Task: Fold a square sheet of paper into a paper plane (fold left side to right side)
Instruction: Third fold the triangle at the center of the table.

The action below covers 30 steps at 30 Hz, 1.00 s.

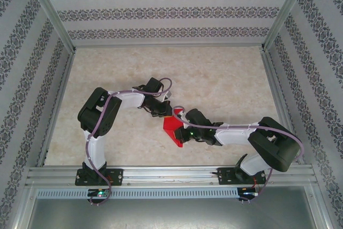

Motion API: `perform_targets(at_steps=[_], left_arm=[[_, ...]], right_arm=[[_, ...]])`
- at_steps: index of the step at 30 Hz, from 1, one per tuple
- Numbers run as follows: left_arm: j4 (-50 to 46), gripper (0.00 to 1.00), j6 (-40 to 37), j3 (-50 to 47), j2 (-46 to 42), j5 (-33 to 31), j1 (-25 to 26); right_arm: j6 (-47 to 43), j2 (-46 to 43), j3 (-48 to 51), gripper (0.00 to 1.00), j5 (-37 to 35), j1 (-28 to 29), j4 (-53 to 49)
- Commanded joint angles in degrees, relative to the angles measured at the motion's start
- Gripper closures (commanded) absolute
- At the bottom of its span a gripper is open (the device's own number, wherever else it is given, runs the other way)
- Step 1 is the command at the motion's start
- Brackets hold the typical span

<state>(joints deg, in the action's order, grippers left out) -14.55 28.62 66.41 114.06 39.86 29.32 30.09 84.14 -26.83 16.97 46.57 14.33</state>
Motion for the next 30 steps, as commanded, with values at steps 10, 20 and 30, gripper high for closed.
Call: perform_targets(at_steps=[10,20,30], left_arm=[[-4.79,0.93,-1.41,-1.28,1.78,-5.67,0.83],[-4.61,0.93,-1.24,-1.54,1.78,-5.75,0.90],[-4.51,0.93,-1.18,-1.70,1.86,-6.09,0.86]], right_arm=[[-1.03,-0.20,-2.53,1.00,-2.32,-2.68,-4.75],[-1.33,-0.05,-3.04,1.00,-3.43,-3.23,-5.37],[-2.14,0.48,-4.28,1.00,-3.26,-3.59,-6.42]])
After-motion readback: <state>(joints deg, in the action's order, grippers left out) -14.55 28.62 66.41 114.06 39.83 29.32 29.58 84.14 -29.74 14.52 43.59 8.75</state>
